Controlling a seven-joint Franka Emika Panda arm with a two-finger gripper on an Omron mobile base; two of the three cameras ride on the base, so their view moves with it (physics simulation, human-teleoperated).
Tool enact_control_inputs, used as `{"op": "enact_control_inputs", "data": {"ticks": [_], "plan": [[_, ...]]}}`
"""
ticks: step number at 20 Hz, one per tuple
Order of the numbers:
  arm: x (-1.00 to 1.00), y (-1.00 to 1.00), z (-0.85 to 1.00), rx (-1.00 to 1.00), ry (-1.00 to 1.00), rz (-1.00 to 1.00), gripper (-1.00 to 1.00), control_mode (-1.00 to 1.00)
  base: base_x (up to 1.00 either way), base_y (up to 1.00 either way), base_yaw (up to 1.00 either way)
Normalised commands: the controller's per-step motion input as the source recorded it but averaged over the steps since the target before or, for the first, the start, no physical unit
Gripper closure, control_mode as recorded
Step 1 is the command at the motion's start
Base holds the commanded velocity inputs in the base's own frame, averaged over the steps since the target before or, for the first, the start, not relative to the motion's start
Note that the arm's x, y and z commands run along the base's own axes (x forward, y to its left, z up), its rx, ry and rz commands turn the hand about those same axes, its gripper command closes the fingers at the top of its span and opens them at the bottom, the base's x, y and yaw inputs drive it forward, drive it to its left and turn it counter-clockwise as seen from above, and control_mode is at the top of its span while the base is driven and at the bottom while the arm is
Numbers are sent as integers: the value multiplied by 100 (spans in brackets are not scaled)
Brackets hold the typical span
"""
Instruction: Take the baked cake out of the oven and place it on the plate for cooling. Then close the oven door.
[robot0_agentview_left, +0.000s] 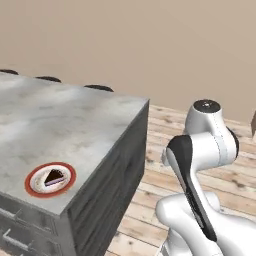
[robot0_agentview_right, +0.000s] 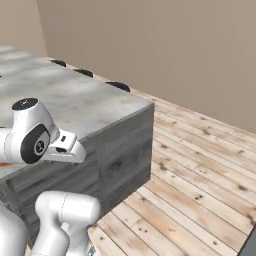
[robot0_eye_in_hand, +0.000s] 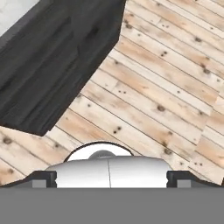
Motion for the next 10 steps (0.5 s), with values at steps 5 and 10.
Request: {"op": "enact_control_inputs", "data": {"ticks": [5, 10], "plan": [[0, 0, 0, 0, 0, 0, -100, 100, 0, -26, -80], [0, 0, 0, 0, 0, 0, -100, 100, 20, -16, -71]]}}
